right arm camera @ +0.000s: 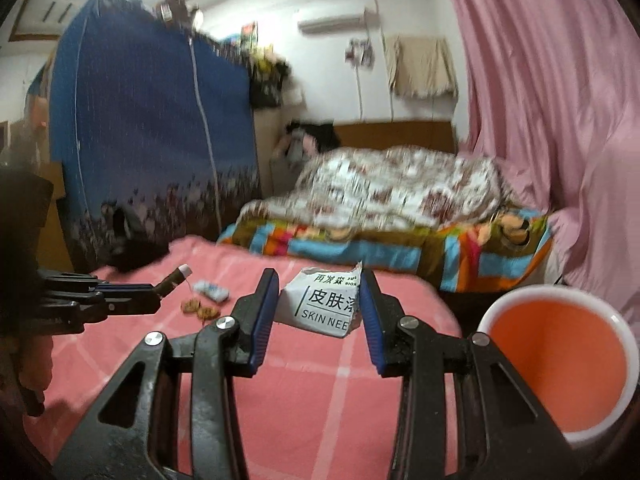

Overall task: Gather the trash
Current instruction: 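Carry the stick and white packet over the orange bucket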

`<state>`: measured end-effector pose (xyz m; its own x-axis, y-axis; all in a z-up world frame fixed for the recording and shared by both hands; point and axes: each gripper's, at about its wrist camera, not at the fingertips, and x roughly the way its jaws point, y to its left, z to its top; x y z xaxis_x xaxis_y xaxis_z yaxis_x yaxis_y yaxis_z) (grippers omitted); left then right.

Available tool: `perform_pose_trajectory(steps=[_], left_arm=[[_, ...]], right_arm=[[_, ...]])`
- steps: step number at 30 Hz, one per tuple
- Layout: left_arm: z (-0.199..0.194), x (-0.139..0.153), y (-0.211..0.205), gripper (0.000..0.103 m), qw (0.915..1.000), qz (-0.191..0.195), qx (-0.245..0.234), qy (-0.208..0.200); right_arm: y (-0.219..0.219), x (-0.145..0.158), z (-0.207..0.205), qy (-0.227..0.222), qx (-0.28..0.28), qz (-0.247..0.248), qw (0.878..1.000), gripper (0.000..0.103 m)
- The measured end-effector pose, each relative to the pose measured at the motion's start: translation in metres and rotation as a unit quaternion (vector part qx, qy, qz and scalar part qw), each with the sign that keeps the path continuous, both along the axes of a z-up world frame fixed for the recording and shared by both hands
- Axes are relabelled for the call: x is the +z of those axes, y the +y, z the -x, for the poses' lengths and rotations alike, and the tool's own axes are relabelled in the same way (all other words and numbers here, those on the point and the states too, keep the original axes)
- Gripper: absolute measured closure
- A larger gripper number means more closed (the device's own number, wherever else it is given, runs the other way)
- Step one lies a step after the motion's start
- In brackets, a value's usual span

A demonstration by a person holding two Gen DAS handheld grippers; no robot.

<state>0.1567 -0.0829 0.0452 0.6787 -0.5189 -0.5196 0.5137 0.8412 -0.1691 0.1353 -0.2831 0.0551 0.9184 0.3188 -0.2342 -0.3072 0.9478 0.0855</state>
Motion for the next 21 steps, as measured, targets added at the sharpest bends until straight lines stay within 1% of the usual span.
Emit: perform_pose_trajectory(steps=[3,6,9,12,14,18,21], left_arm=[[0.0,0.018,-0.011,0.095,0.9996,0.019,-0.017,-0.012],[-0.001,0.037,-0.027,0.095,0.9983,0.041,-0.037,-0.021],[-0.001,0.051,-0.043,0.095,0.9964,0.059,-0.052,-0.03],[-0.001,0.068,-0.061,0.095,0.9937,0.073,-0.07,-0.049],[0.0,0.077,-0.074,0.095,0.9912,0.079,-0.076,-0.074],[0.001,0.085,-0.095,0.095,0.9842,0.106,-0.09,-0.109],[-0.001,0.085,-0.112,0.095,0.9796,0.123,-0.098,-0.126]], right_arm=[[-0.015,0.011,0.01,-0.031,-0.014,-0.021,0.999,0.055],[-0.029,0.017,0.016,-0.048,-0.031,-0.035,0.998,0.055],[-0.044,0.025,0.025,-0.068,-0.055,-0.039,0.995,0.055],[-0.058,0.032,0.035,-0.091,-0.077,-0.042,0.992,0.055],[-0.069,0.038,0.043,-0.111,-0.096,-0.041,0.988,0.055],[-0.09,0.05,0.061,-0.15,-0.134,-0.038,0.979,0.055],[-0.101,0.053,0.069,-0.163,-0.156,-0.035,0.974,0.055]])
